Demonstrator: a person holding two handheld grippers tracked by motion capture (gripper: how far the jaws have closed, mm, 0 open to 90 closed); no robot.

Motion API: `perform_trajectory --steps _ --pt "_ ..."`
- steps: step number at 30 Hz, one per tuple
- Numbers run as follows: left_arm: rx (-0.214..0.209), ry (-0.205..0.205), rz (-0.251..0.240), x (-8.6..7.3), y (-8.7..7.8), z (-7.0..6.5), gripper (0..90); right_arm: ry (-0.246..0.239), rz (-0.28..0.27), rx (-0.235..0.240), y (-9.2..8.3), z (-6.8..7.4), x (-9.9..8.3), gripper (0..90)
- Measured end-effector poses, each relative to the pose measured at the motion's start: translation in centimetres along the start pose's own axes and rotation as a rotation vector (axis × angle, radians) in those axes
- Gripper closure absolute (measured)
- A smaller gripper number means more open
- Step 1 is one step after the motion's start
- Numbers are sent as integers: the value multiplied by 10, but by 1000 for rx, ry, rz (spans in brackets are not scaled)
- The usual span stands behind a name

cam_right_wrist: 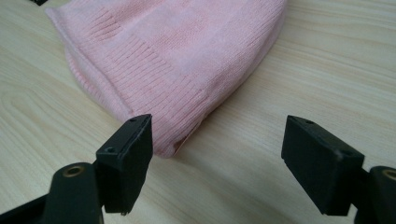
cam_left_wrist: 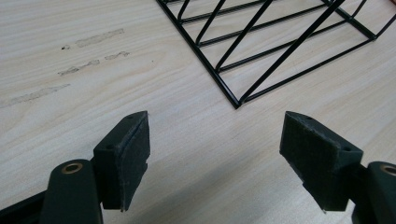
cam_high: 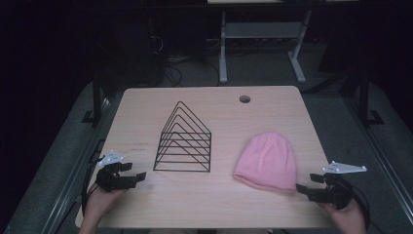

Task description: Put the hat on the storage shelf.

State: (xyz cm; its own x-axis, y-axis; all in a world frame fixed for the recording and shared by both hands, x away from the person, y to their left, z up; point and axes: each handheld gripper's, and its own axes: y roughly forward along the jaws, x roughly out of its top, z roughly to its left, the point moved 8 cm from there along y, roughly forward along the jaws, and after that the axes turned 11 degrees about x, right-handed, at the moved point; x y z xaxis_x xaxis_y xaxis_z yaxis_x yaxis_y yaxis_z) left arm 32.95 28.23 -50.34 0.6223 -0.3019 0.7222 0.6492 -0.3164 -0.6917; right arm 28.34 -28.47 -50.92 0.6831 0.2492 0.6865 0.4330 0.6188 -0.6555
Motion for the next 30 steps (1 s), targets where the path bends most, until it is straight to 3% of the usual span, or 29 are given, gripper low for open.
perform_trajectory --steps 15,23,27,30 --pt "1 4 -2 -2 -2 -1 245 -4 -2 9 -2 7 7 216" --pt "-3 1 -14 0 -3 -5 244 -26 -47 72 -9 20 33 209" --pt "-3 0 -13 0 -3 -5 245 -62 -42 82 -11 23 48 208" --pt "-2 0 -9 -1 -2 -5 245 -63 -39 75 -10 21 57 207"
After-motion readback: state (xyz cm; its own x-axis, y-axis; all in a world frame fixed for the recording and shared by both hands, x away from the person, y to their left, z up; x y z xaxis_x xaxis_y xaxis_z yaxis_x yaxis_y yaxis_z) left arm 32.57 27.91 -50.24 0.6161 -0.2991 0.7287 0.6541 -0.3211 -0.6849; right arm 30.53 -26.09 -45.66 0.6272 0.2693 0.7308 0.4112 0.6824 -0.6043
